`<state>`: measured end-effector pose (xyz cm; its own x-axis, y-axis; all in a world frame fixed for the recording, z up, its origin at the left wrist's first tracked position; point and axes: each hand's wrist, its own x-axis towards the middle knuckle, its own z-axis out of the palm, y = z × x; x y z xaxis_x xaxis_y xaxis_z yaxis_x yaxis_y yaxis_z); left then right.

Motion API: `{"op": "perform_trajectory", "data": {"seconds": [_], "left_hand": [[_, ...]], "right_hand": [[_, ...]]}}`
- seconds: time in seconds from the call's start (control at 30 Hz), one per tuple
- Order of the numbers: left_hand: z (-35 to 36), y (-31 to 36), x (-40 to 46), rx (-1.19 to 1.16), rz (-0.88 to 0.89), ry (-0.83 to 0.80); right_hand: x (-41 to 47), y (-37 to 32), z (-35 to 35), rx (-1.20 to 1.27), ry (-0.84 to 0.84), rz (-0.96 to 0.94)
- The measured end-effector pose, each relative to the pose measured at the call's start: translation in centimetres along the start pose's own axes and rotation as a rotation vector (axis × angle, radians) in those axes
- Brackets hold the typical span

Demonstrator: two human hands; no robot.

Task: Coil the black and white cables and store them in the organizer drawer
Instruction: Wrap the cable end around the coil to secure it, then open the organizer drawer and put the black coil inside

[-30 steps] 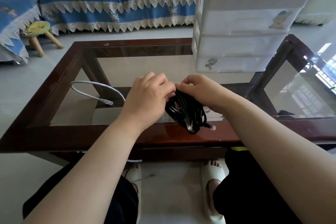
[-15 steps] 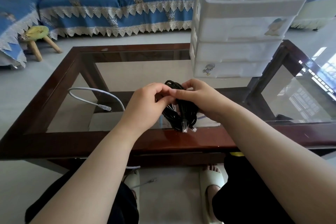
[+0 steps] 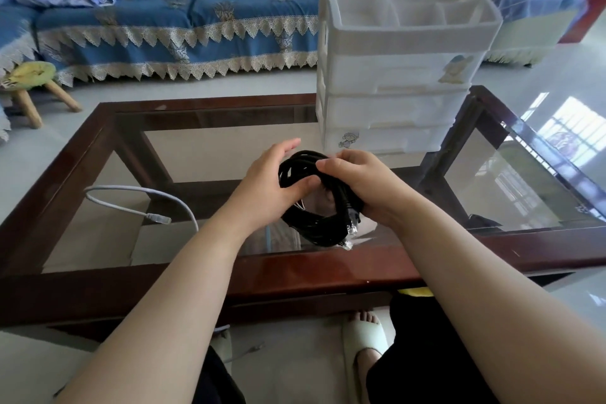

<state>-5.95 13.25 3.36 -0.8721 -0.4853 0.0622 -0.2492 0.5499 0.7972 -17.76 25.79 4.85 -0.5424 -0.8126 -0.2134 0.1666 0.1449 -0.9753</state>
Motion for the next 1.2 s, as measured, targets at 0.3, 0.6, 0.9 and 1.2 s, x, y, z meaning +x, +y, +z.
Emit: {"op": "perform_trajectory", "data": {"seconds": [0.3, 0.6, 0.9, 1.2], "left_hand": [[1.0, 0.0, 2.9, -0.188, -0.143, -0.023], [2.0, 0.3, 4.4, -0.048, -0.084, -0.012], [1.3, -0.4, 5.1, -0.015, -0.081, 0.027], [1.4, -0.4, 5.2, -0.004, -0.084, 0.062]], "right_hand": [[1.4, -0.4, -3.5, -0.052, -0.127, 0.175], [11.3, 2.3, -9.7, 0.661, 0.577, 0.241], [13.7, 3.3, -10.3, 0.686, 0.690, 0.221], [11.3, 3.9, -11.2, 0.407, 0.619, 0.391]]}}
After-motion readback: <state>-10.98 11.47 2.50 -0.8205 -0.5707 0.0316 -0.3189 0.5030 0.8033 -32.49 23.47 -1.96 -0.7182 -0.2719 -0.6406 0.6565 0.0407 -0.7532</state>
